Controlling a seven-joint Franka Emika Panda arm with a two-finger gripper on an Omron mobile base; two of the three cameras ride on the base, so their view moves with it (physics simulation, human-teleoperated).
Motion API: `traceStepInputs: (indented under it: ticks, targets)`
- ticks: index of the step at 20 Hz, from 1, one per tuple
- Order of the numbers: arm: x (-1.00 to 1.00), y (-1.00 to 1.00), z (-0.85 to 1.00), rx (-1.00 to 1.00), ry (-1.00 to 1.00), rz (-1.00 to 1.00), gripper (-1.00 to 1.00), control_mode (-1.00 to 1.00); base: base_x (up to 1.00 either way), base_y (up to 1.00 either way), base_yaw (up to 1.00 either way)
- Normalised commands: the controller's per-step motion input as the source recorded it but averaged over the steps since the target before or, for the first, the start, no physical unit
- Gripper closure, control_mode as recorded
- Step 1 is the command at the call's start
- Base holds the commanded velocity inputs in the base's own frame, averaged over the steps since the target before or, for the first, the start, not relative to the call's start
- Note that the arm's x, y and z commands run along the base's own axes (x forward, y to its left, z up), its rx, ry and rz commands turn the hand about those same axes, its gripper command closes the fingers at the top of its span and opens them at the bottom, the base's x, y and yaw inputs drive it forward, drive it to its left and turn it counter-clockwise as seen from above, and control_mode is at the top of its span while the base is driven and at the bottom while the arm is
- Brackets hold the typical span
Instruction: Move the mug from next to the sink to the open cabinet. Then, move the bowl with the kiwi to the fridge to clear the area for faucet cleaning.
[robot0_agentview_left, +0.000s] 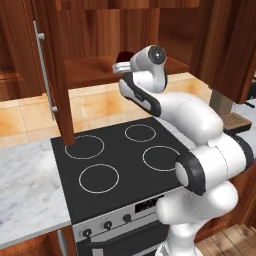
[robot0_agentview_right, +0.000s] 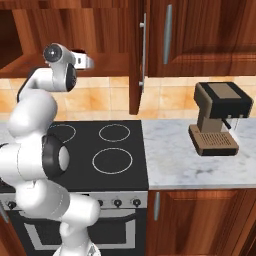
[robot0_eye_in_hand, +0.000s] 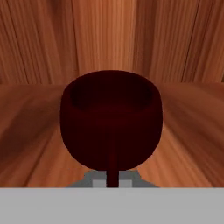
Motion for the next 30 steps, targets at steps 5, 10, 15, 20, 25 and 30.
traceStepInputs:
  ticks: [5, 10, 15, 20, 25, 30]
  targets:
    - [0.66, 0.22, -0.12, 0.0, 0.15, -0.01, -1.0, -1.0, 0.0, 0.0, 0.0]
    - [0.32, 0.13, 0.18, 0.0, 0.21, -0.1, -1.0, -1.0, 0.0, 0.0, 0.0]
    - [-0.64, -0.02, 0.21, 0.0, 0.16, -0.11, -1.0, -1.0, 0.0, 0.0, 0.0]
    - [-1.0, -0.15, -0.54, 0.0, -0.01, -0.14, -1.0, -1.0, 0.0, 0.0, 0.0]
    - [-1.0, -0.32, -1.0, -0.04, -0.04, -0.11, -1.0, -1.0, 0.0, 0.0, 0.0]
    - [-1.0, -0.57, -1.0, -0.08, -0.03, -0.05, -1.0, -1.0, 0.0, 0.0, 0.0]
